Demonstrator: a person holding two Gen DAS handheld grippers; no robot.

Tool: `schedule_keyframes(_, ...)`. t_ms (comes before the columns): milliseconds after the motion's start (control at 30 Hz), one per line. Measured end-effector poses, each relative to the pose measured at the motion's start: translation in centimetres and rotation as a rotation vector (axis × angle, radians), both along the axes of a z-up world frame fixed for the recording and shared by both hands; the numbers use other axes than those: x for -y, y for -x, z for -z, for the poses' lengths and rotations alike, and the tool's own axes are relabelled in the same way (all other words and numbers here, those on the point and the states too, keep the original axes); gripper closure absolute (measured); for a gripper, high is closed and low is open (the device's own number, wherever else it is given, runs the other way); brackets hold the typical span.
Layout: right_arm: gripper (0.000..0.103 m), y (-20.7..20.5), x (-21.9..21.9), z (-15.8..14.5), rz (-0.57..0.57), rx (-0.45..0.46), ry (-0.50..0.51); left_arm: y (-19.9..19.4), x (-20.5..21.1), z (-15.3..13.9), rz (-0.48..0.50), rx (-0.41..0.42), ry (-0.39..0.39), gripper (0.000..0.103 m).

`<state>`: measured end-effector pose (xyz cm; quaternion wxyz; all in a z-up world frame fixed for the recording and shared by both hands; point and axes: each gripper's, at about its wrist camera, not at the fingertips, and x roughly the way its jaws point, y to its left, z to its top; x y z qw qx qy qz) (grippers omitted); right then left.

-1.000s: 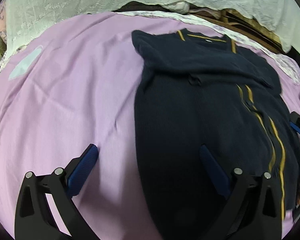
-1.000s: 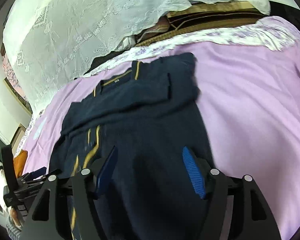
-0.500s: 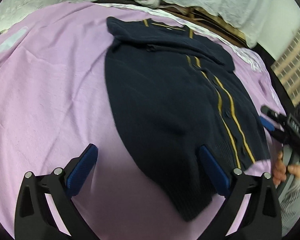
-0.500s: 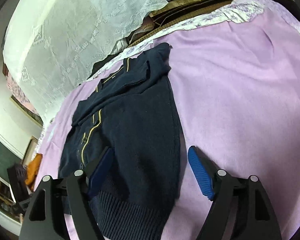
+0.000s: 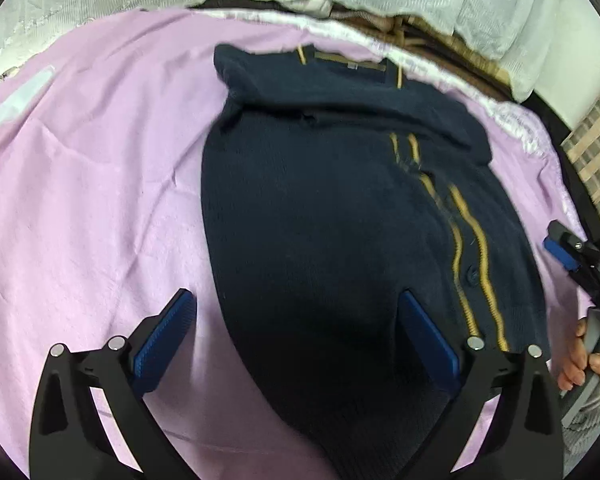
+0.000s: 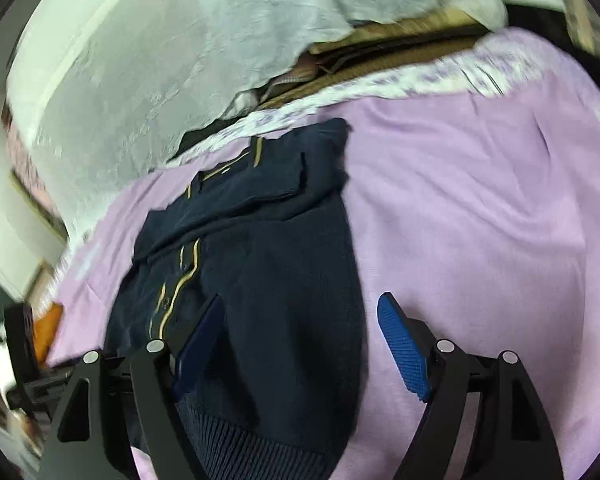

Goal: Fold small clothes

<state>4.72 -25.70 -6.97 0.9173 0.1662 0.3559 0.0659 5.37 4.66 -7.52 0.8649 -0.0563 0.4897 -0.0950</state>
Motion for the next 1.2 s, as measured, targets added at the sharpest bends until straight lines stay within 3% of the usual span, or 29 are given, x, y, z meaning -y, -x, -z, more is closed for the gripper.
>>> schedule_keyframes(100, 0.022, 0.4, -2.6, 1.5, -0.070, -0.060, 0.140, 1.6, 1.6, 0.8, 0.046, 0.021, -0.140, 0.004)
schedule_keyframes(167, 0.021, 0.8, -3.9, 2.5, -0.084, -0.090, 0.244, 2.5, 2.0, 0.9, 0.056, 0.036, -0.190, 0.004)
schedule_keyframes(367, 0.023, 1.9, -3.2, 2.0, -0.094, -0.094, 0.215, 3.9, -0.5, 0.4, 0.050, 0.005, -0.117, 0.004)
schedule_keyframes(500, 0.023, 1.8, -4.8, -1.4, -0.124, 0.026, 0.201, 4.0, 0.1, -2.9, 0.053, 0.119, -0.161, 0.004)
schedule_keyframes(600, 0.035, 0.3, -8.7, -2.4, -0.241, 0.042, 0.239, 1.5, 2.0, -4.7, 0.068, 0.147, -0.165, 0.004)
schedule_keyframes(667, 0.066, -1.4, -11.5, -1.2, -0.307, -0.004, 0.294, -0.2, 2.8, -3.7, 0.060, 0.099, -0.184, 0.004)
schedule_keyframes(733, 0.075, -2.1, -12.8, 1.3, -0.345, -0.092, 0.313, -1.6, 3.9, -0.8, 0.078, -0.002, -0.270, 0.004)
schedule_keyframes(767, 0.074, -1.7, -12.8, 2.0, -0.346, -0.089, 0.320, -1.5, 4.0, 0.3, 0.082, -0.014, -0.301, 0.004)
schedule_keyframes(800, 0.074, -1.1, -12.5, 2.2, -0.348, -0.070, 0.321, -0.7, 3.4, 0.4, 0.086, 0.037, -0.283, 0.004)
schedule_keyframes(833, 0.074, -0.5, -12.2, 2.3, -0.357, -0.076, 0.318, -0.1, 2.8, 0.6, 0.103, 0.033, -0.269, 0.004)
schedule_keyframes(1000, 0.073, 2.0, -10.4, 1.4, -0.378, -0.060, 0.279, 1.5, -0.7, 0.0, 0.072, -0.018, -0.135, 0.004)
schedule_keyframes(1067, 0.064, 3.0, -9.1, 0.1, -0.355, -0.032, 0.230, 2.5, -1.5, -0.3, 0.067, -0.021, -0.120, 0.004)
schedule_keyframes(1200, 0.046, 4.9, -5.4, -1.6, -0.257, 0.019, 0.225, 3.2, -2.2, -0.4, 0.129, -0.036, -0.038, 0.004)
